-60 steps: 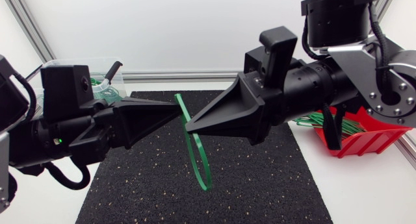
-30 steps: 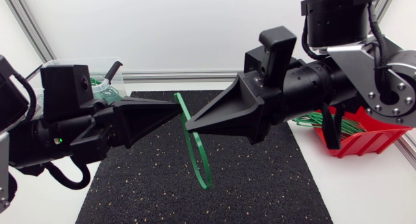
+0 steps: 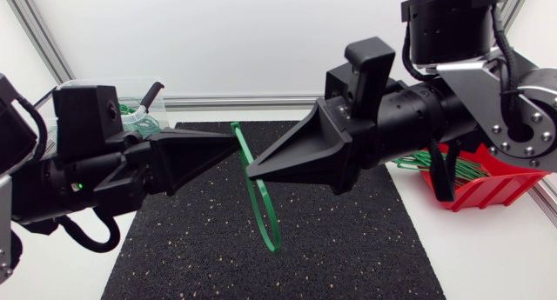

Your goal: Take a green cable tie from the red box, thread the tail through the head to close it, then place it in the transparent bin on the left.

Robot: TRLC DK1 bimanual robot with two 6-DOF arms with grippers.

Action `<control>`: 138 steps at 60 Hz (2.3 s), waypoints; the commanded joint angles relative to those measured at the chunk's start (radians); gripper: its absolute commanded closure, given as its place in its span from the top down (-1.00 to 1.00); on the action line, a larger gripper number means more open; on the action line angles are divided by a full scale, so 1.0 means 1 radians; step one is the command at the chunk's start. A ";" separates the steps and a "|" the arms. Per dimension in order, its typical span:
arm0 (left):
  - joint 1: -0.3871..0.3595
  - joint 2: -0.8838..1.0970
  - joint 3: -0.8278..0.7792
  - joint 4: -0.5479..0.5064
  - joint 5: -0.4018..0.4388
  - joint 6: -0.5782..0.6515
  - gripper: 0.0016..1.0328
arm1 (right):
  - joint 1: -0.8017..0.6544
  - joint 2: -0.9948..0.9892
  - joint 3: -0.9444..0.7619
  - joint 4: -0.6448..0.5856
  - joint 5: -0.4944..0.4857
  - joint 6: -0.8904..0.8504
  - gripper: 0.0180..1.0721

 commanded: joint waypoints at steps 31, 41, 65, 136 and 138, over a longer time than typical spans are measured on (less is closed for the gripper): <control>-0.008 -0.003 -0.008 0.013 -0.005 -0.018 -0.91 | 0.001 0.023 -0.021 0.023 0.015 0.026 -0.89; -0.013 -0.005 -0.013 0.011 -0.005 -0.018 -0.91 | -0.005 0.026 -0.020 0.026 0.016 0.026 -0.89; -0.034 -0.022 -0.023 0.011 -0.016 -0.007 -0.91 | -0.014 0.045 0.006 0.029 0.024 0.030 -0.89; -0.294 -0.117 -0.074 -0.030 -0.353 0.246 -0.91 | -0.034 0.045 0.057 -0.047 0.003 0.031 -0.89; -0.300 -0.119 -0.074 -0.030 -0.364 0.250 -0.91 | -0.038 0.051 0.057 -0.047 0.003 0.031 -0.89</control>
